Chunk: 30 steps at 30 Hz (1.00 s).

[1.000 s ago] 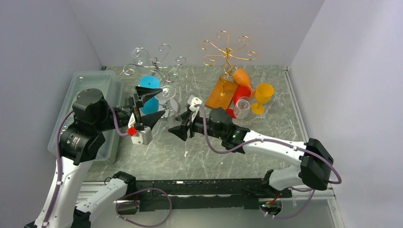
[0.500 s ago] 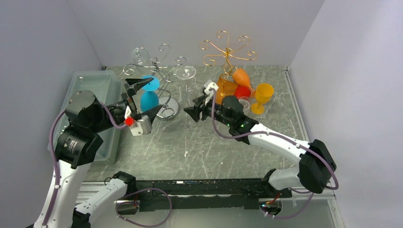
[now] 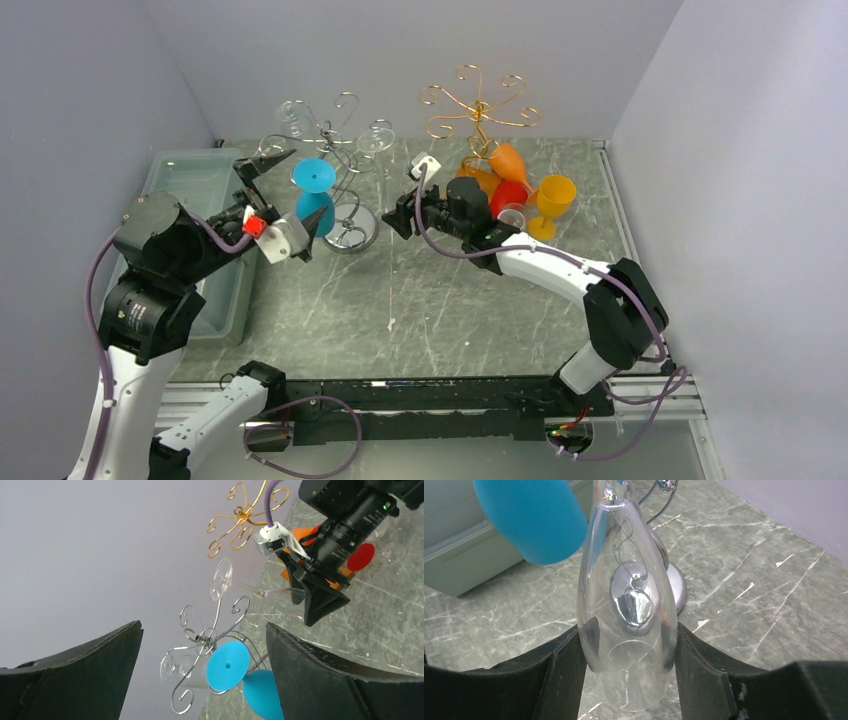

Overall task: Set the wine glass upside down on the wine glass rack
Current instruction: Turn the wine glass upside down at the wine rack.

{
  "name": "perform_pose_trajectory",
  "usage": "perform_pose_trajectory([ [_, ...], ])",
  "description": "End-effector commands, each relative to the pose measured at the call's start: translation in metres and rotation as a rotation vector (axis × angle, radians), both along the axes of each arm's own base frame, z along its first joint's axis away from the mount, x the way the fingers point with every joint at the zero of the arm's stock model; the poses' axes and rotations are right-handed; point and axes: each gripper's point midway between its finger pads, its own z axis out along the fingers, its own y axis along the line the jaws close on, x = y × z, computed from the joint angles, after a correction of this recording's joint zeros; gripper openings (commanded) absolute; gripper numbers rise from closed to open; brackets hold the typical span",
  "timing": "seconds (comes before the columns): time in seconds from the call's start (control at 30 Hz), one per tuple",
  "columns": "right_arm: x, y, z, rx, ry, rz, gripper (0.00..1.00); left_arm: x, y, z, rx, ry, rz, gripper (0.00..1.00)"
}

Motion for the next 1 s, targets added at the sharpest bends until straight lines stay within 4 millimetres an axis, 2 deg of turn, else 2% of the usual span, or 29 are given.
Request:
perform_pose_trajectory([
  [0.0, 0.015, 0.012, 0.039, 0.062, -0.098, 0.034, 0.43, 0.002, 0.012, 0.026, -0.112, 0.031, 0.084, 0.99],
  [0.2, 0.031, 0.021, 0.03, 0.046, -0.082, 0.051, 0.42, 0.001, 0.019, 0.031, -0.131, 0.041, 0.119, 1.0],
  [0.4, 0.038, 0.031, 0.018, 0.028, -0.062, 0.078, 0.41, 0.001, 0.021, 0.033, -0.149, 0.041, 0.135, 0.99],
  [0.6, 0.035, 0.039, 0.018, 0.033, -0.061, 0.113, 0.41, 0.01, 0.025, 0.03, -0.151, 0.046, 0.173, 1.0],
  [0.97, 0.02, 0.05, 0.013, -0.058, -0.113, 0.181, 0.4, 0.03, 0.03, 0.02, -0.141, 0.095, 0.243, 0.99],
])
